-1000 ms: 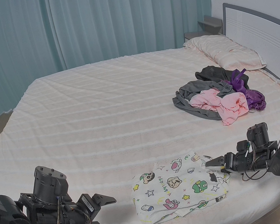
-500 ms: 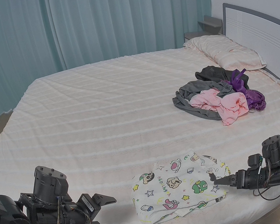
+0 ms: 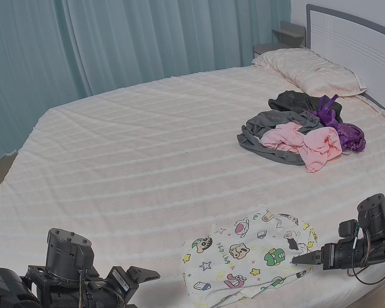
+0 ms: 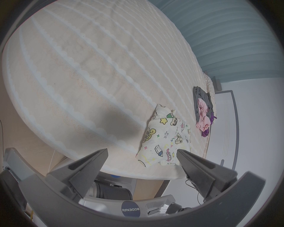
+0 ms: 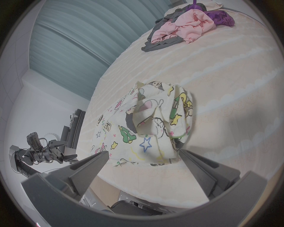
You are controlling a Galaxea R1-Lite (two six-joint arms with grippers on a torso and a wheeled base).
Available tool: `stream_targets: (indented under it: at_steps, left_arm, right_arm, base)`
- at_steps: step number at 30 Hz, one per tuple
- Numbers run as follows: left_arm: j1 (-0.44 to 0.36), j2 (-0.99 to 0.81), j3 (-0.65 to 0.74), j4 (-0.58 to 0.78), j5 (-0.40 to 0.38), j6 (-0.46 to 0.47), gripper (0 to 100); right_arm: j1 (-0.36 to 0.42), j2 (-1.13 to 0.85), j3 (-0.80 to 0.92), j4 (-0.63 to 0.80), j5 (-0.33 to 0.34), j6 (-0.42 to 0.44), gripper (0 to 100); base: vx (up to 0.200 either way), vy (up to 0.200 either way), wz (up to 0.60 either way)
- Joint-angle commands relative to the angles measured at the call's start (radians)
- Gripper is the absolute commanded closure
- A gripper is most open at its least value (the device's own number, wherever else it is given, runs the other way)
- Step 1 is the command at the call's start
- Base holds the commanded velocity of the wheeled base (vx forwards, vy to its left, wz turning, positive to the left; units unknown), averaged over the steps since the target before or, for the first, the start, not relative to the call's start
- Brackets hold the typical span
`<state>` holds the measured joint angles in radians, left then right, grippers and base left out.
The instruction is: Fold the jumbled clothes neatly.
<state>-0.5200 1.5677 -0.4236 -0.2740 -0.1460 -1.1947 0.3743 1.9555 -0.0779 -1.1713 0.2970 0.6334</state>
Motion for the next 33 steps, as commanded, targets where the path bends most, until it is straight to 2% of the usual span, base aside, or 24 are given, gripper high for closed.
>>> stream_targets:
  at_steps: [1,10,18,19,33]
  left_arm:
    - [0.0,0.002,0.0,-0.001,0.0,0.0,0]
    - [0.0,0.002,0.0,-0.001,0.0,0.0,0]
    - [0.0,0.002,0.0,-0.001,0.0,0.0,0]
    - [0.0,0.002,0.0,-0.001,0.0,0.0,0]
    - [0.0,0.002,0.0,-0.001,0.0,0.0,0]
  right_arm:
    - [0.014,0.016,-0.013,-0.001,-0.001,-0.003,0]
    - [0.014,0.075,-0.057,0.001,-0.002,-0.049,0]
    - [0.003,0.072,-0.057,-0.001,-0.002,-0.054,0]
    - [0.002,0.072,-0.057,-0.001,-0.002,-0.054,100]
    - [0.0,0.026,0.003,-0.001,-0.002,-0.057,100]
  base:
    - [0.0,0.0,0.0]
    - [0.0,0.0,0.0]
    - [0.0,0.0,0.0]
    - [0.0,0.0,0.0]
    - [0.0,0.0,0.0]
